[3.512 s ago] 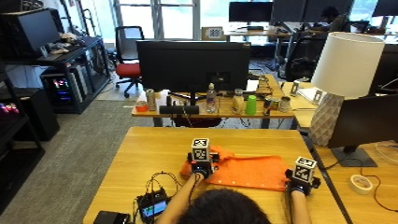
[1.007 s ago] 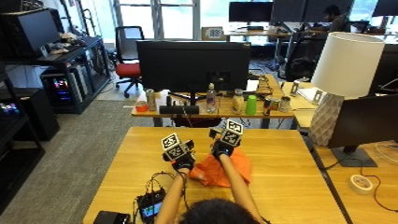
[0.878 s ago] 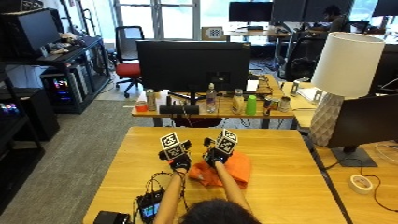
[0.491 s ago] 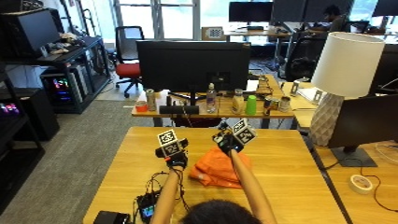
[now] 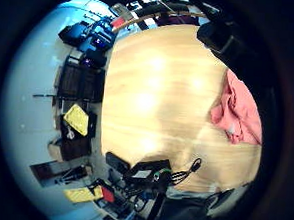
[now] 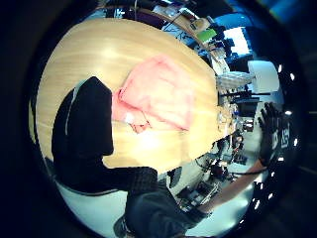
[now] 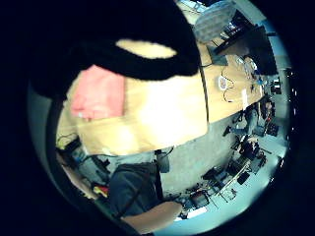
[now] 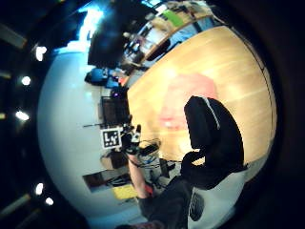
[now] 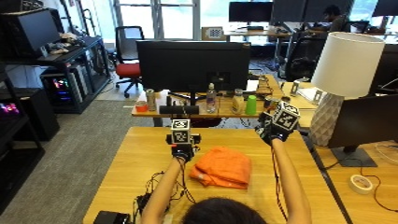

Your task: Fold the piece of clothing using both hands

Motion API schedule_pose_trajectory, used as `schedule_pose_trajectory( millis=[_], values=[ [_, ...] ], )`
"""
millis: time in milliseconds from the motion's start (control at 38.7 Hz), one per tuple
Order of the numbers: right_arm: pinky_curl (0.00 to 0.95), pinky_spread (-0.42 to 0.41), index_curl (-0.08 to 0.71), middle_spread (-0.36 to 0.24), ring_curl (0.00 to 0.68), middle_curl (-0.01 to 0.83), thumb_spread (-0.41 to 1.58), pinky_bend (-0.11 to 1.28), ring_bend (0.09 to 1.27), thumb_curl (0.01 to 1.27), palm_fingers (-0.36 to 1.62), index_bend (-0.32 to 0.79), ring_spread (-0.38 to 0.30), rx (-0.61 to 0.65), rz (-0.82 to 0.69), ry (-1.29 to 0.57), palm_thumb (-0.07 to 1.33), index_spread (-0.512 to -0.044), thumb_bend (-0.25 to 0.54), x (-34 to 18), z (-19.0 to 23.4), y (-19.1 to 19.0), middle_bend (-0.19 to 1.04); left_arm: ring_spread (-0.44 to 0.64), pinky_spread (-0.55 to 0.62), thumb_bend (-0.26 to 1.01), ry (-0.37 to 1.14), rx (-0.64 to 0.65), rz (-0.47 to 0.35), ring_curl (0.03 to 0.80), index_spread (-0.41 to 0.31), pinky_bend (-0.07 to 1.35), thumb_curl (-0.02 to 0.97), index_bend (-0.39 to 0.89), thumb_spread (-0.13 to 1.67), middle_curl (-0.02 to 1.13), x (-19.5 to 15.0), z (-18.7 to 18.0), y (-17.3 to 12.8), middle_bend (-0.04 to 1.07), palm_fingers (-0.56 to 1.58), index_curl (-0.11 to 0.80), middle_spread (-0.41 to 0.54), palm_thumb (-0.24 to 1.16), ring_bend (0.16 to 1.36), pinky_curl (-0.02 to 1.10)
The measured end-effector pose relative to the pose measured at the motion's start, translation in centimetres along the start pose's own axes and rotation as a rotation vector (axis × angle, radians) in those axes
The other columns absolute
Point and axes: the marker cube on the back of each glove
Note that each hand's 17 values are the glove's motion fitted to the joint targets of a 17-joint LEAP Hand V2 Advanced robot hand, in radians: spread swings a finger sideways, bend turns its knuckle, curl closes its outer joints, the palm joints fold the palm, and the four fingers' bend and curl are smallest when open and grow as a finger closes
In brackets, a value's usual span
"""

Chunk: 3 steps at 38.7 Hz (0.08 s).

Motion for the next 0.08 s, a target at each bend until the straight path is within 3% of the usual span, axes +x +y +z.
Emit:
schedule_pose_trajectory(
  millis=[77],
  values=[
    [0.369,0.245,0.251,-0.011,0.323,0.394,1.27,0.62,0.32,0.31,0.31,0.15,0.134,-0.012,0.021,0.011,0.82,-0.303,-0.026,0.98,0.55,-0.48,0.18,0.16,0.23,0.02,-0.016,0.004,0.009,0.348,-0.027,0.46,0.28,0.11,1.45,0.32,0.38,-0.05,-0.06,0.16,0.32,0.298,0.08,0.31,0.52,0.38]
  ],
)
